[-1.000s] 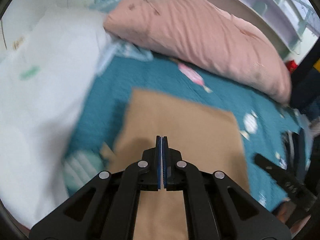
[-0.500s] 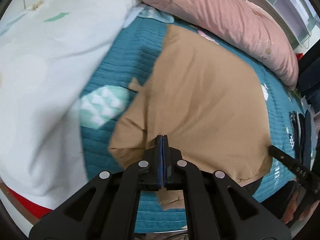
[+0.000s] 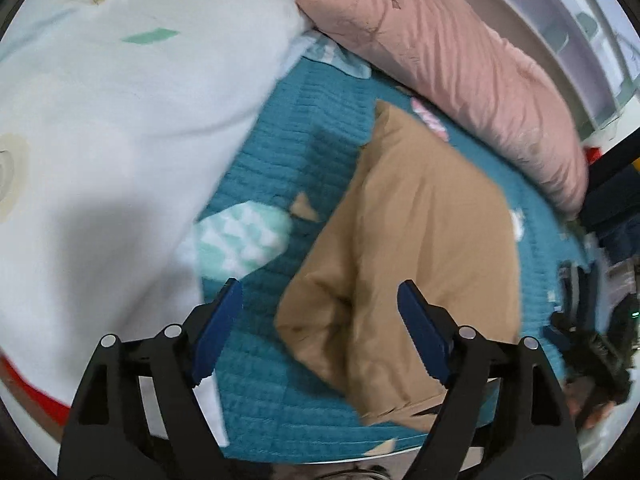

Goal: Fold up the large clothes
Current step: 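Grasp the folded tan jacket bundle with both tools, then carry the folded tan jacket with both tools toward the clothes stack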

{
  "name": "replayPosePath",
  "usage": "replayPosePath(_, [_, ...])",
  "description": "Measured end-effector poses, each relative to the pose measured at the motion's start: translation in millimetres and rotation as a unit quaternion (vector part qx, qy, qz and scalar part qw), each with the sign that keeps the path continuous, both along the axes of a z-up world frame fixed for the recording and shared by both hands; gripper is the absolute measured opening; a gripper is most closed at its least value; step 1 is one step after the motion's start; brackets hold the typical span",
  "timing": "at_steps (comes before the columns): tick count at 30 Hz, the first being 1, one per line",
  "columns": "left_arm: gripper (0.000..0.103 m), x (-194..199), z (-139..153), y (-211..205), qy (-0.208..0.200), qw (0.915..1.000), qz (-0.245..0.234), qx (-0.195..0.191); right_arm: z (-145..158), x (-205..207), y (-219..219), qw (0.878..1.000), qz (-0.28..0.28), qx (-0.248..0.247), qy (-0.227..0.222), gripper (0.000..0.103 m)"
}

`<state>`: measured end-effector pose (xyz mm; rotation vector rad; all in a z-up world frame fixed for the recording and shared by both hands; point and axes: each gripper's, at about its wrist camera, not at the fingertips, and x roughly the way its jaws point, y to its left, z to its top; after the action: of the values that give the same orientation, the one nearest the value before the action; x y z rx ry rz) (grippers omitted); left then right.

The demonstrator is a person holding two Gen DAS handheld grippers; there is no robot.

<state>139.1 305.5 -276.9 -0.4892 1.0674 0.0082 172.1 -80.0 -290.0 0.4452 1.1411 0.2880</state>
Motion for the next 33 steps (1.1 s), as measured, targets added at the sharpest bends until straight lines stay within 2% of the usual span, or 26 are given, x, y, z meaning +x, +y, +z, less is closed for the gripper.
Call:
replayPosePath(4, [0.083,30,-8,-1,0.013,0.9991,-0.023,-0.033,-6,20,14,0.999,0.033,0.017,0.03,0.078])
replayPosePath(7, [0.086,51,-20,0,0.026,0.9963,-0.042,-0.071,-14,37,25,0.996,0.058,0.048,0.05,0.079])
replayPosePath(9, [0.086,67,-35,2,0.047,0.9947,-0.051,-0.076,-23,49,31,0.994,0.066,0.058,0.066,0.079])
replayPosePath(11, [0.086,80,-49,3,0.07,0.9902,-0.065,-0.103,-34,62,36,0.991,0.075,0.069,0.092,0.079])
replayPosePath(15, [0.086,98,-69,8,0.09,0.9766,-0.091,-0.172,-45,77,43,0.984,0.092,0.101,0.114,0.079])
replayPosePath(17, [0.086,103,-76,9,0.094,0.9693,-0.102,-0.203,-53,85,47,0.977,0.103,0.136,0.131,0.079])
replayPosePath(20, [0.087,111,-95,10,0.118,0.9463,-0.119,-0.277,-62,92,49,0.968,0.112,0.172,0.147,0.084])
replayPosePath(22, [0.09,115,-108,12,0.132,0.9344,-0.116,-0.31,-72,96,50,0.964,0.11,0.182,0.161,0.092])
replayPosePath(24, [0.093,118,-114,11,0.127,0.9269,-0.116,-0.334,-85,96,52,0.953,0.104,0.221,0.18,0.094])
replayPosePath(26, [0.094,120,-113,7,0.121,0.9274,-0.125,-0.331,-96,96,57,0.944,0.103,0.249,0.19,0.096])
replayPosePath(30, [0.094,119,-107,-3,0.099,0.9349,-0.116,-0.321,-92,93,66,0.952,0.091,0.241,0.163,0.096])
replayPosePath(31, [0.093,117,-104,-6,0.092,0.9362,-0.116,-0.319,-89,93,67,0.952,0.091,0.244,0.159,0.09])
replayPosePath(33, [0.082,111,-99,-8,0.079,0.9354,-0.114,-0.325,-84,91,67,0.952,0.089,0.248,0.155,0.079])
